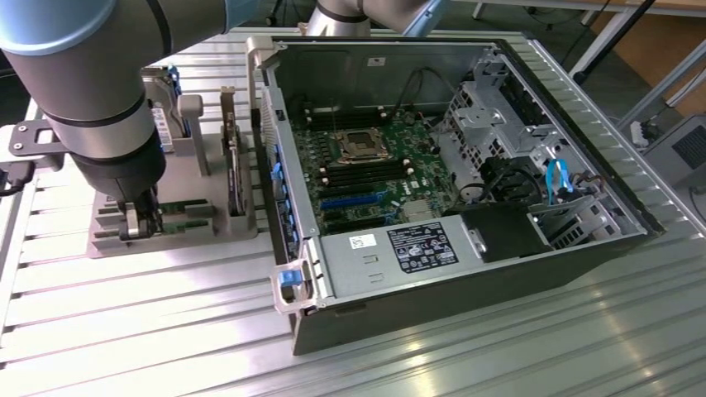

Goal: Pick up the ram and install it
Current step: 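Pick up the ram and move it above insertion slot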

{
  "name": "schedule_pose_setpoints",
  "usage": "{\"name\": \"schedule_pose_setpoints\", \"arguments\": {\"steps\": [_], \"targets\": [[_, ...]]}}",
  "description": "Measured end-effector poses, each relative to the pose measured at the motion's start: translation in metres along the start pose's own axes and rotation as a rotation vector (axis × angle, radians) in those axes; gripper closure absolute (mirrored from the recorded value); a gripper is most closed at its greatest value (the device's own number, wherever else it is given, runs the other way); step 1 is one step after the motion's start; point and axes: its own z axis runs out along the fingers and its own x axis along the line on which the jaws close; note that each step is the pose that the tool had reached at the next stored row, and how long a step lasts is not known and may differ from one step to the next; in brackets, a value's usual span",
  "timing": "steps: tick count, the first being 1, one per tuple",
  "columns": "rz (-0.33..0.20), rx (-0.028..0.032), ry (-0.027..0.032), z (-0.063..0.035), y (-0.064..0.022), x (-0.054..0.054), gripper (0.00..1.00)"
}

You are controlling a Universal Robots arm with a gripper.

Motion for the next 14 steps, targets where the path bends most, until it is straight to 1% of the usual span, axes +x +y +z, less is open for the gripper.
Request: {"name": "schedule_pose_setpoints", "arguments": {"steps": [14], "targets": [[0.0,0.0002,-0.0002,-0.007,0.0003,-0.0002,0.88]]}}
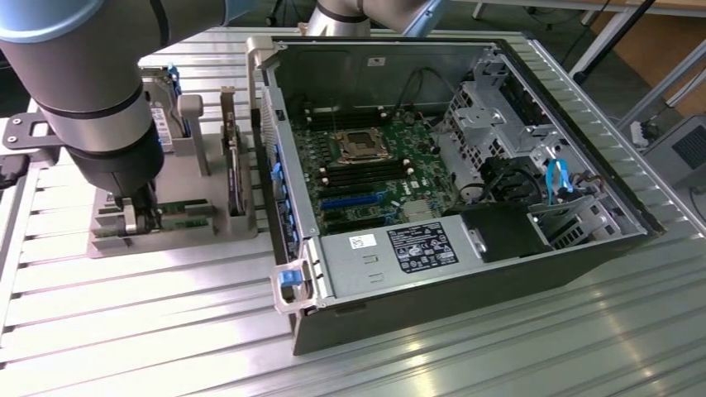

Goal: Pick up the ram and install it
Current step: 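Pick up the ram and move it above insertion slot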

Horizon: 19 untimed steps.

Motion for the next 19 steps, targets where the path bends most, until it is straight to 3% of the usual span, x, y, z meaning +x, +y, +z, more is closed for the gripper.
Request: {"name": "schedule_pose_setpoints", "arguments": {"steps": [19], "targets": [[0.0,0.0,0.0,-0.0088,0.0004,-0.0003,0.88]]}}
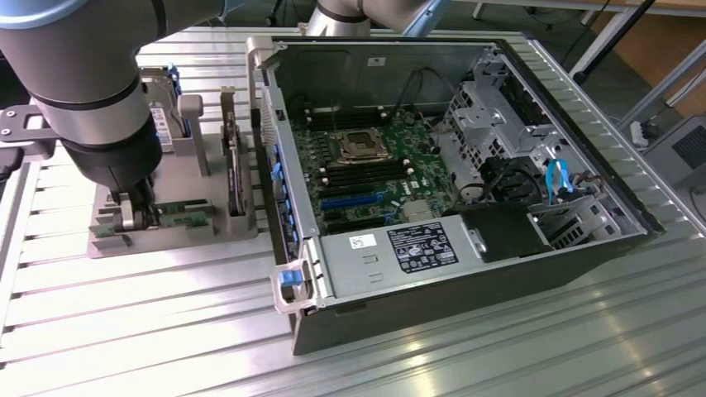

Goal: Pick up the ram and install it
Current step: 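Pick up the ram and move it above insertion slot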

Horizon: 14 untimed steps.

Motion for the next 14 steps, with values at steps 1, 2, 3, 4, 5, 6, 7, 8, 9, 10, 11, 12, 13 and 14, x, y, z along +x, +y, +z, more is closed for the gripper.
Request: {"name": "schedule_pose_setpoints", "arguments": {"steps": [1,2,3,4,5,6,7,8,9,10,11,12,13,14], "targets": [[0.0,0.0002,-0.0002,-0.0002,0.0,0.0,0.88],[0.0,0.0001,-0.0001,-0.0004,0.0,0.0,0.88],[0.0,-0.0001,0.0001,-0.0008,0.0001,0.0,0.88],[0.0,0.0,0.0,-0.0009,0.0,0.0,0.88],[0.0,-0.0001,0.0,-0.0013,0.0001,0.0,0.88],[0.0,-0.0001,0.0001,-0.0016,0.0001,0.0,0.88],[0.0,-0.0001,0.0001,-0.0019,0.0001,0.0,0.88],[0.0,0.0,0.0,-0.0021,0.0001,-0.0001,0.88],[0.0,-0.0002,0.0001,-0.0025,0.0001,-0.0001,0.88],[0.0,-0.0002,0.0001,-0.0028,0.0002,-0.0001,0.88],[0.0,-0.0001,0.0,-0.0031,0.0001,-0.0001,0.88],[0.0,-0.0003,0.0002,-0.0039,0.0002,-0.0001,0.88],[0.0,-0.0003,0.0002,-0.0045,0.0002,-0.0001,0.88],[0.0,-0.0002,0.0002,-0.005,0.0003,-0.0001,0.88]]}}
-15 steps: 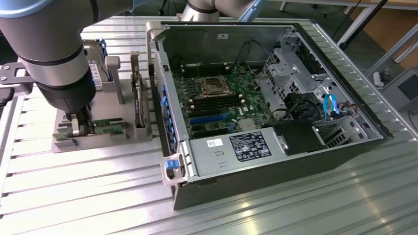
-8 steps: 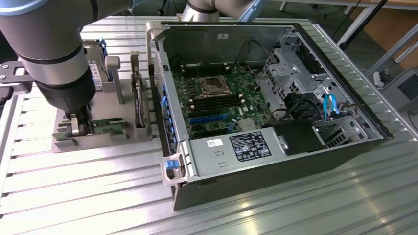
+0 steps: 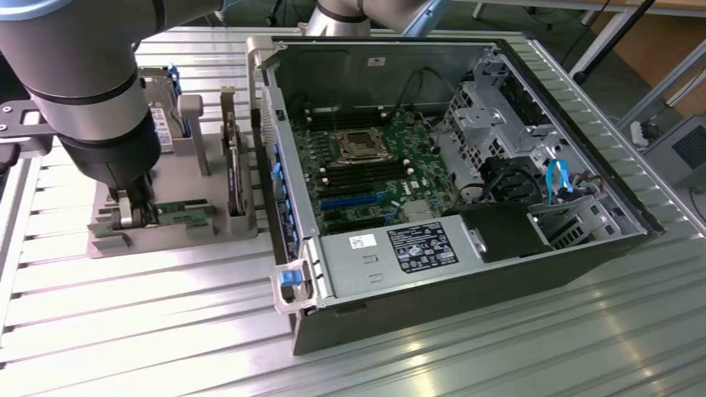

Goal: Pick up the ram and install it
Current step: 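Pick up the ram and move it above insertion slot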

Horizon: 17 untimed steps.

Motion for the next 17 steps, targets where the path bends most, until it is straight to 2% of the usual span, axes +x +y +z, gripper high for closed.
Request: {"name": "schedule_pose_setpoints", "arguments": {"steps": [17], "targets": [[0.0,0.0001,-0.0001,-0.0063,0.0003,-0.0002,0.88]]}}
